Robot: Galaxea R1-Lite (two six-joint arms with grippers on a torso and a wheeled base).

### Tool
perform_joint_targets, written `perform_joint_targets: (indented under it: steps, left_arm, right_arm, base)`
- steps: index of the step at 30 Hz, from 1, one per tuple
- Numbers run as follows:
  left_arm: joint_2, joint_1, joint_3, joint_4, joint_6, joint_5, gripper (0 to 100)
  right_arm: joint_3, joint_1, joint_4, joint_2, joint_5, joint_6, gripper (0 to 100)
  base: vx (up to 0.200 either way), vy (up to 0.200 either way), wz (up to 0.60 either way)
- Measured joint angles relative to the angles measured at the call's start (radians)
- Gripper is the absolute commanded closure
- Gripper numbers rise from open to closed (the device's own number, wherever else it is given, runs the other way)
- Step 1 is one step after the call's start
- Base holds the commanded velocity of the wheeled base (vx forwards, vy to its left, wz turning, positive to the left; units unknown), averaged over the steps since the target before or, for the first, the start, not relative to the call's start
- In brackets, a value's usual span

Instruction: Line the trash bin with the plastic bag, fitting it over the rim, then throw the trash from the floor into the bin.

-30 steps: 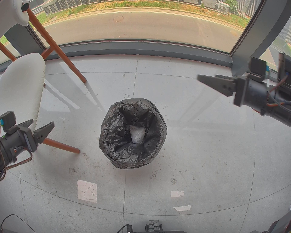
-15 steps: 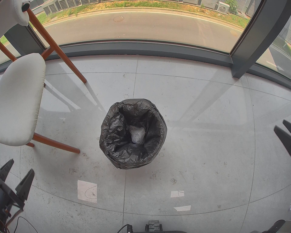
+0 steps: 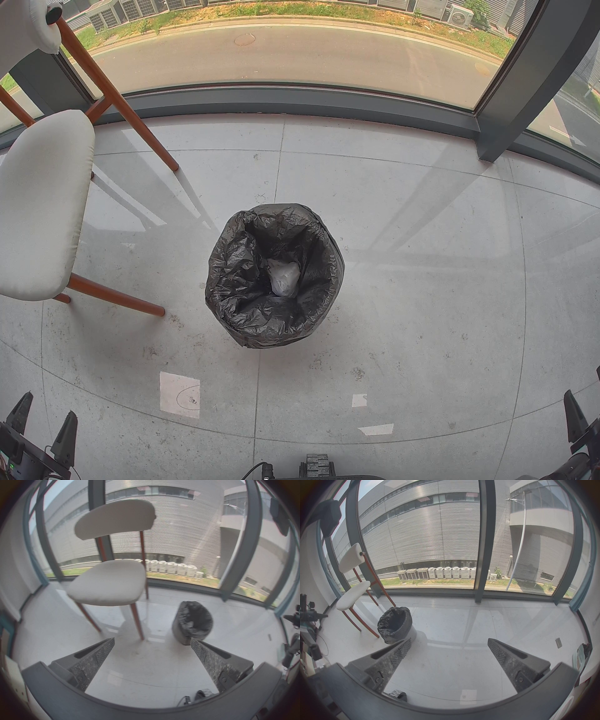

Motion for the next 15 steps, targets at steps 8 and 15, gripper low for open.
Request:
perform_joint_targets:
  steps: [8,15]
  left_arm:
    - [-0.054,-0.016,0.007,0.032,0.082,0.022,0]
    - [-0.115,-0.073,0.007,0.064,0.128,-0.073,0]
  right_arm:
    - [0.027,-0.012,0.019,-0.075,-0.021,-0.011,0]
    - [0.029,-0.016,0.027,-0.089,-0.029,-0.019,0]
  base:
    - [0.000,0.000,0.00]
    - [0.000,0.000,0.00]
